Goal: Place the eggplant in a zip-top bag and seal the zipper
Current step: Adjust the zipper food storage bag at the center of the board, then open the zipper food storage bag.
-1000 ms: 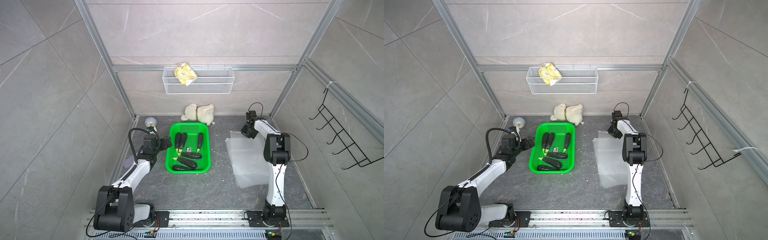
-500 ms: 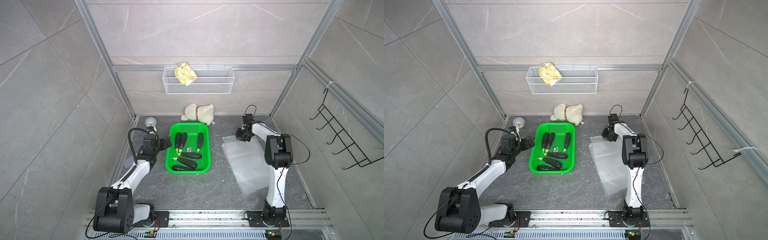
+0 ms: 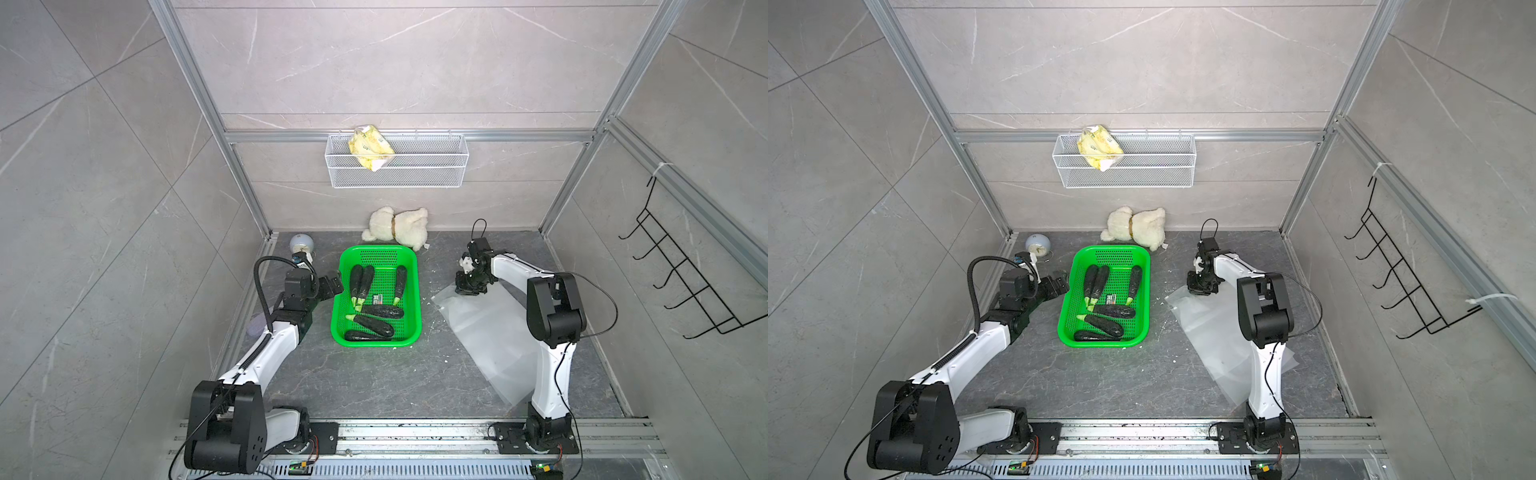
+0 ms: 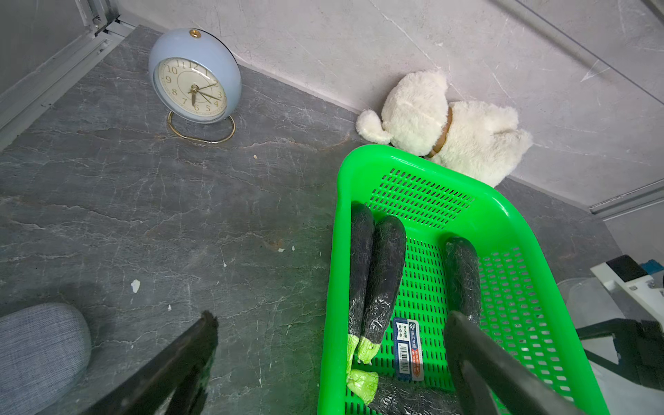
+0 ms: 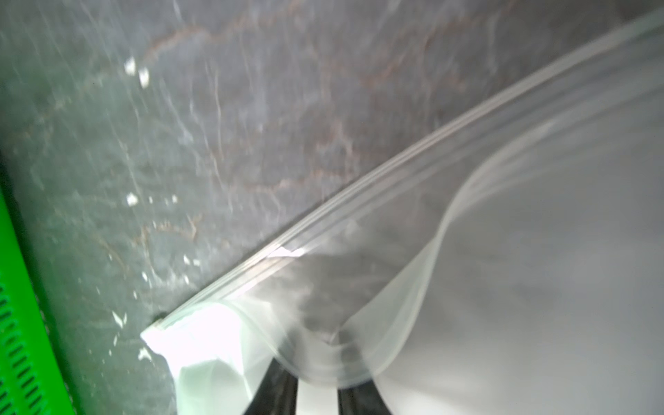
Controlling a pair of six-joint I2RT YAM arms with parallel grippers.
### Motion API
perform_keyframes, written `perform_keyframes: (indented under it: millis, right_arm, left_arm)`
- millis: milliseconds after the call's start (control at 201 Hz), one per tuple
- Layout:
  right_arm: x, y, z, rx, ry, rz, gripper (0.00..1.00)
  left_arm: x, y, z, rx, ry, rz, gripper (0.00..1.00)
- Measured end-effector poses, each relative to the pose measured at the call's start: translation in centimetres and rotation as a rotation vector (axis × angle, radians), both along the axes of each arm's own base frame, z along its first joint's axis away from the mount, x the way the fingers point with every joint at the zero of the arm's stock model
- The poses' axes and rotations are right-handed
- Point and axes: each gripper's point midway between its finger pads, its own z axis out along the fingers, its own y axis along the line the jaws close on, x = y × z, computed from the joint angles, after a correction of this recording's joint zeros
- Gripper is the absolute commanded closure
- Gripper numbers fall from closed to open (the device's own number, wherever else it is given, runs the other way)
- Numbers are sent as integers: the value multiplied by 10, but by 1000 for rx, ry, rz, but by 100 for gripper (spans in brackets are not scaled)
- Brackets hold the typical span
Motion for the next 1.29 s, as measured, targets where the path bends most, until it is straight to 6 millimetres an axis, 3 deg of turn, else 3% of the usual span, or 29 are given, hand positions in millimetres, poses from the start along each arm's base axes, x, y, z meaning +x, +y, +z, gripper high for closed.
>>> perform_keyframes:
  millis: [55, 124, 224, 348, 483, 637, 826, 1140, 1294]
  right_arm:
    - [-8, 1, 0, -7, 12, 16, 74]
    - [-17, 0, 1, -16, 26, 27, 62]
    - [-22, 1, 7, -22, 30, 37, 54]
    - [-13, 7, 24, -3, 1, 29, 44]
    - [0, 28, 45, 11, -55, 19, 38]
    - [-7, 41, 42, -24, -45, -62, 37]
    - [-23, 25, 21, -115, -16, -269, 37]
    - [-5, 25, 25, -81, -71, -448, 35]
    - [-5, 22, 12, -106, -52, -473, 39]
  left_arm:
    - [0, 0, 0, 0, 0, -1, 1]
    - [0, 0, 0, -1, 0, -3, 1]
    - [0, -1, 0, -1, 0, -3, 1]
    - [0, -1, 0, -2, 0, -3, 1]
    - [-1, -1, -2, -2, 3, -3, 1]
    - [-2, -1, -4, -3, 6, -5, 1]
    - [-2, -4, -5, -19, 2, -19, 1]
    - [-5, -5, -11, -24, 8, -20, 1]
    - [-5, -5, -11, -24, 6, -20, 1]
